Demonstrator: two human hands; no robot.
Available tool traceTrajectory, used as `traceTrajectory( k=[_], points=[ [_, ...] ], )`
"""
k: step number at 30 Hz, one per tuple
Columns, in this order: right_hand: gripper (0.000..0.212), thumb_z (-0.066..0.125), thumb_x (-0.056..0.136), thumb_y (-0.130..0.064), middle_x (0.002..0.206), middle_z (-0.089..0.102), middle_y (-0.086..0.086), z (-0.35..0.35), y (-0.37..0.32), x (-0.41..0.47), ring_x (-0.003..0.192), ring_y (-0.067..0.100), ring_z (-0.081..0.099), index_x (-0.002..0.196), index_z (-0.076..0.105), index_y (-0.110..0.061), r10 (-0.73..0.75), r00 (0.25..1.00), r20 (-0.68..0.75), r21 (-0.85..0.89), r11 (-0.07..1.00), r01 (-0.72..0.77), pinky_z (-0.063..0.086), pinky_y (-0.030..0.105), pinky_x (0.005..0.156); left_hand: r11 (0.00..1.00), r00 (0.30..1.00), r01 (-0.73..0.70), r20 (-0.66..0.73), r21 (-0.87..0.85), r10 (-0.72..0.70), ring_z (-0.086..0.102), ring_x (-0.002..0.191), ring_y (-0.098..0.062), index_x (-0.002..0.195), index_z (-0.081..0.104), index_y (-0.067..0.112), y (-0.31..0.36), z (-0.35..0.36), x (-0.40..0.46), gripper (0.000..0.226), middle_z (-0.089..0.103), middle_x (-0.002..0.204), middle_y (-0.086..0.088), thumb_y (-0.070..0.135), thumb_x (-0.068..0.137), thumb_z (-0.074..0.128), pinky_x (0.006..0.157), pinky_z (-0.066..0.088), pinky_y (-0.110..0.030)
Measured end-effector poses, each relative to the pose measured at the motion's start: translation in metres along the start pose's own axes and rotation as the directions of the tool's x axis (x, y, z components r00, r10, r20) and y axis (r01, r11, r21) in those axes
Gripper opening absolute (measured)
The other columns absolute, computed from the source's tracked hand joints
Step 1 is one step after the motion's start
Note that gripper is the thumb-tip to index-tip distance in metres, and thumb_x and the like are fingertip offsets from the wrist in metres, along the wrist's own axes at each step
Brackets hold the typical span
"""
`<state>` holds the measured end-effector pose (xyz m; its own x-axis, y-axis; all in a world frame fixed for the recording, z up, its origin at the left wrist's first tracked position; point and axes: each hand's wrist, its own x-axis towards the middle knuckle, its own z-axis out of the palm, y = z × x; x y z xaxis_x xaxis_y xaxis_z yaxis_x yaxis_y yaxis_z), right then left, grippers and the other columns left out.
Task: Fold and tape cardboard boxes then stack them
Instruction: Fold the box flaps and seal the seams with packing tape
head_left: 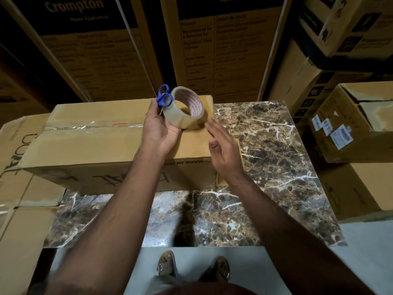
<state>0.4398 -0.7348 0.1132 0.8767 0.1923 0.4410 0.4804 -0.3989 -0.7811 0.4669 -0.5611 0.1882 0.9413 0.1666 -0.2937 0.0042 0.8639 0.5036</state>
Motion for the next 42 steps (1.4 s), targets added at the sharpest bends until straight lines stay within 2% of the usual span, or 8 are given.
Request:
traceTrajectory(
  k=[9,15,19,23,29,32,36,42],
  points=[
    [0.076,0.026,0.096,-0.071,0.167,0.012,0.011,0.001,0.032,-0.019,0.151,0.016,0.008,0.154,0.021,-0.022,-0.143,0.978,0.154,-0.200,0.965,0.172,0.022,0.050,0.118,1.000,1.000,0.000,0.005,-0.023,0.000,0.067,0.099,-0.025,0.125,0.058,0.010,-0.001,-0.019,-0.012,0.033,0.071,0.100,-0.013,0.033,0.102,0.053,0.106,0.045,-0.052],
    [0.059,0.032,0.106,-0.046,0.160,0.033,0.015,-0.010,0.020,-0.014,0.149,0.030,0.028,0.150,0.042,-0.008,-0.285,0.941,0.183,-0.303,0.894,0.330,0.036,0.058,0.114,0.999,1.000,0.009,0.009,-0.034,-0.009,0.072,0.083,-0.022,0.114,0.061,0.009,0.000,-0.014,-0.012,0.030,0.073,0.090,-0.010,0.034,0.101,0.053,0.101,0.049,-0.050],
    [0.070,0.029,0.104,-0.049,0.169,-0.002,0.000,-0.009,0.032,-0.048,0.154,0.016,0.011,0.160,-0.005,-0.022,-0.087,0.963,0.255,-0.221,0.964,0.146,0.037,0.040,0.112,0.999,1.000,0.029,0.003,-0.025,-0.029,0.067,0.106,-0.026,0.132,0.056,0.011,-0.004,-0.024,-0.013,0.041,0.070,0.106,-0.012,0.035,0.099,0.056,0.106,0.045,-0.056],
    [0.078,0.018,0.102,-0.061,0.168,-0.019,0.003,-0.004,0.031,-0.054,0.156,0.018,-0.008,0.155,-0.026,-0.022,-0.076,0.963,0.260,-0.211,0.968,0.133,0.019,0.051,0.125,1.000,1.000,0.016,0.018,-0.023,-0.015,0.070,0.099,-0.025,0.132,0.056,0.012,0.002,-0.019,-0.011,0.039,0.072,0.101,-0.010,0.035,0.100,0.056,0.100,0.050,-0.055],
    [0.064,0.023,0.103,-0.057,0.169,0.007,-0.001,0.001,0.003,-0.013,0.154,0.007,0.008,0.157,0.023,-0.022,0.084,0.981,0.174,0.161,0.980,-0.112,0.017,0.042,0.124,0.998,0.998,0.060,-0.015,0.012,-0.060,0.060,0.125,-0.027,0.141,0.053,0.010,-0.006,-0.019,-0.014,0.048,0.066,0.123,-0.014,0.037,0.101,0.053,0.109,0.043,-0.054],
    [0.062,0.027,0.103,-0.050,0.168,0.014,-0.008,-0.005,0.010,0.028,0.147,-0.003,0.015,0.159,0.020,-0.025,0.257,0.918,0.304,0.247,0.909,-0.336,0.011,0.040,0.127,0.998,0.998,0.058,-0.008,-0.007,-0.058,0.072,0.099,-0.023,0.130,0.058,0.009,-0.004,-0.016,-0.013,0.039,0.073,0.105,-0.013,0.035,0.103,0.049,0.096,0.053,-0.049],
    [0.066,0.026,0.101,-0.059,0.166,0.021,-0.009,-0.006,0.018,0.069,0.149,0.000,0.015,0.158,0.028,-0.026,0.329,0.873,0.361,0.104,0.916,-0.388,0.009,0.043,0.127,0.999,0.999,0.049,-0.016,-0.009,-0.049,0.074,0.077,-0.021,0.113,0.063,0.008,-0.004,-0.013,-0.019,0.030,0.074,0.087,-0.011,0.033,0.104,0.047,0.076,0.058,-0.043],
    [0.053,0.036,0.108,-0.045,0.167,0.021,-0.004,-0.003,0.012,0.137,0.155,0.019,0.007,0.156,0.033,-0.025,0.283,0.819,0.500,-0.303,0.943,-0.141,0.010,0.055,0.124,0.999,0.999,0.051,-0.019,0.002,-0.051,0.074,0.073,-0.021,0.108,0.065,0.006,-0.004,-0.006,-0.022,0.030,0.074,0.085,-0.013,0.031,0.104,0.047,0.062,0.060,-0.038]
  ],
)
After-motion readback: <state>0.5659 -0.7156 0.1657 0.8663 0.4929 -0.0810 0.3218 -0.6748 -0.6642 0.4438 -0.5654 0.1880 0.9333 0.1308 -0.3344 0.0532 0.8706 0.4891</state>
